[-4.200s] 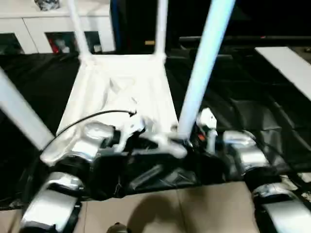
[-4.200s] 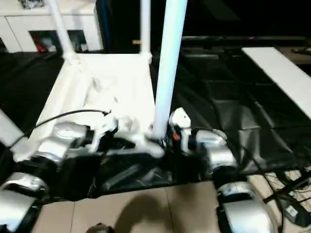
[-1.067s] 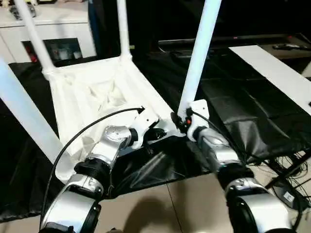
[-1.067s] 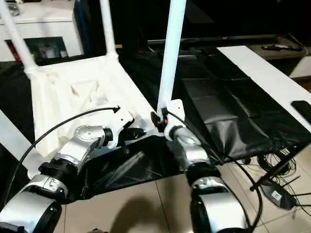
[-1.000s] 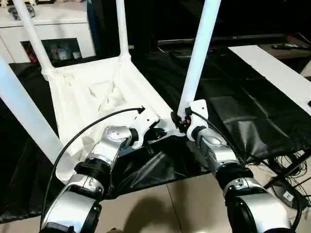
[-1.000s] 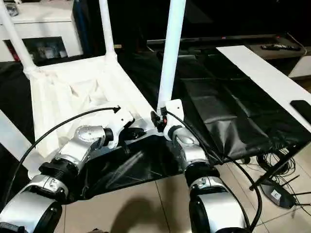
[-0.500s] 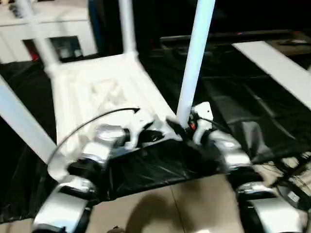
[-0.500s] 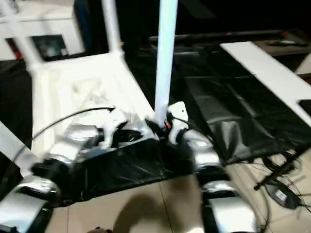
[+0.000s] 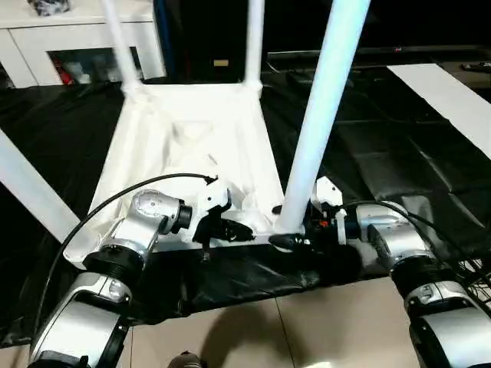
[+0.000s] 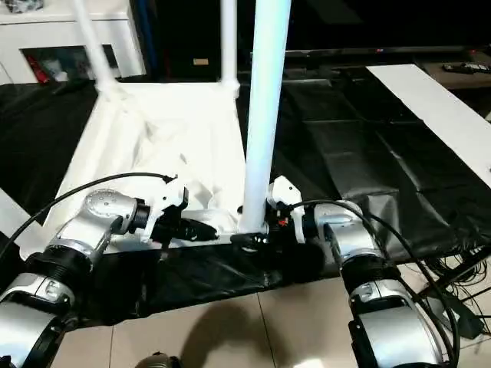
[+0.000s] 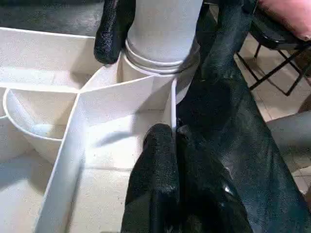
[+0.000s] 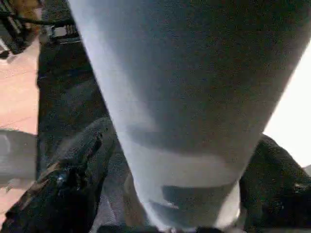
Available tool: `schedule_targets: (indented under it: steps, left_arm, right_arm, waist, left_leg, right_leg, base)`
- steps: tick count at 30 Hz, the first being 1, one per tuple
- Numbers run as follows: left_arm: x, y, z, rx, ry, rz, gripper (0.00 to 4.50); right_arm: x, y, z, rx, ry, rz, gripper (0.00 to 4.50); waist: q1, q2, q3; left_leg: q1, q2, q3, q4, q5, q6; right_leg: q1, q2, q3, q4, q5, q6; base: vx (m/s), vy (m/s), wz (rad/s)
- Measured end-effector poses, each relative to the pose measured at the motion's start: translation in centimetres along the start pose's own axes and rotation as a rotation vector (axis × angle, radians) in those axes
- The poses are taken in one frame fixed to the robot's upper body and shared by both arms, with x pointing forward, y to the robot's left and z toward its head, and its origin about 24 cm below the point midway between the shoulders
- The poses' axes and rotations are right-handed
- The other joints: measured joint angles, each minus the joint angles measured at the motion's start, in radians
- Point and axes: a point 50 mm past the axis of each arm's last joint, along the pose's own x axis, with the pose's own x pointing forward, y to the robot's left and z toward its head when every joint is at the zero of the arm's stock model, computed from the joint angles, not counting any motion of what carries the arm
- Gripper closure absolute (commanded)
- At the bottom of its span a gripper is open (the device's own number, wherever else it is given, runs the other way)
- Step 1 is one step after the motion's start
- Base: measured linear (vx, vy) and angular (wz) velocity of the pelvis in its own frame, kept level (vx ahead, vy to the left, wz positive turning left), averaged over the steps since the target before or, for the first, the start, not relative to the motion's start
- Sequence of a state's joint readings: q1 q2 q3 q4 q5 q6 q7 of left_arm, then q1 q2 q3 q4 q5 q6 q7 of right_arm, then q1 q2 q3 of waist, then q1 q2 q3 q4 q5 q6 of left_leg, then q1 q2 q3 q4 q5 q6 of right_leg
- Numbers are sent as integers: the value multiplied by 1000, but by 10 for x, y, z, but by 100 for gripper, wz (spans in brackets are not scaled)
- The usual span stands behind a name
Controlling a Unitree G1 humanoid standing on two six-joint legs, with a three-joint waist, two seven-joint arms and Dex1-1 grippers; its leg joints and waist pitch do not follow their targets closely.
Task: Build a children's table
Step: Rotate leg to tighten
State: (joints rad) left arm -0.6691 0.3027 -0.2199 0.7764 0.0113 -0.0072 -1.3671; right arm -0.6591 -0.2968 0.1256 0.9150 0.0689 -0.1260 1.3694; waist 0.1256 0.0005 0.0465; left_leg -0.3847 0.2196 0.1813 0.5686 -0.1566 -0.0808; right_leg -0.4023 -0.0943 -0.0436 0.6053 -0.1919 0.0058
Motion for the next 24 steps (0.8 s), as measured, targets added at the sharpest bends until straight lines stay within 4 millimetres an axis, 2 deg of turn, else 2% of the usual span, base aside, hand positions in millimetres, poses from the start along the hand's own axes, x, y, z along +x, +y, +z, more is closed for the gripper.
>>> schedule_targets:
  steps: [3, 5, 8, 11, 20, 22, 24]
  left_arm:
    - [-1, -1, -1, -4, 0, -21, 450]
    - [-1, -2, -1, -4, 1, -27, 450]
    - [-1, -2, -1, -5, 3, -39, 450]
    - [-1, -3, -2, -5, 3, -42, 450]
    - [1, -2, -2, -14, 1, -34, 450]
    - [2, -2, -2, -23, 0, -16, 450]
    - [6, 1, -2, -43, -7, 49, 450]
  right_arm:
    - [0, 1, 0, 6, 2, 21, 110]
    - [0, 1, 0, 7, 2, 32, 144]
    - [0, 2, 0, 10, 3, 40, 153]
    - [0, 2, -1, 13, 3, 48, 181]
    - [2, 3, -2, 51, -6, 48, 190]
    - [2, 2, -3, 64, -9, 22, 199]
    - [4, -2, -6, 94, -39, -90, 201]
  waist:
    - [2, 0, 0]
    - [4, 0, 0]
    - [9, -1, 0]
    - [13, -1, 0]
    - [16, 0, 0]
    - [16, 0, 0]
    - [14, -2, -1]
  left_leg:
    - [0, 1, 0, 1, 0, 0]
    - [0, 1, 0, 1, 0, 0]
    - [0, 1, 0, 2, 0, 0]
    - [0, 1, 0, 2, 0, 0]
    - [1, 1, 0, 3, 0, 0]
    - [2, 1, 1, 4, 0, 0]
    - [7, 1, 1, 4, 0, -1]
  right_leg:
    - [0, 0, 0, 2, 0, 0]
    - [0, 0, 0, 2, 0, 0]
    - [0, 0, 0, 3, 0, 0]
    - [-1, 0, 0, 4, 0, 0]
    - [-1, 0, 0, 5, 0, 0]
    - [0, 0, 1, 6, 0, 0]
    - [3, 0, 2, 8, 1, -2]
  base:
    - [0, 0, 0]
    - [0, 0, 0]
    - [0, 0, 0]
    - [0, 0, 0]
    - [0, 0, 0]
    - [0, 0, 0]
    - [0, 0, 0]
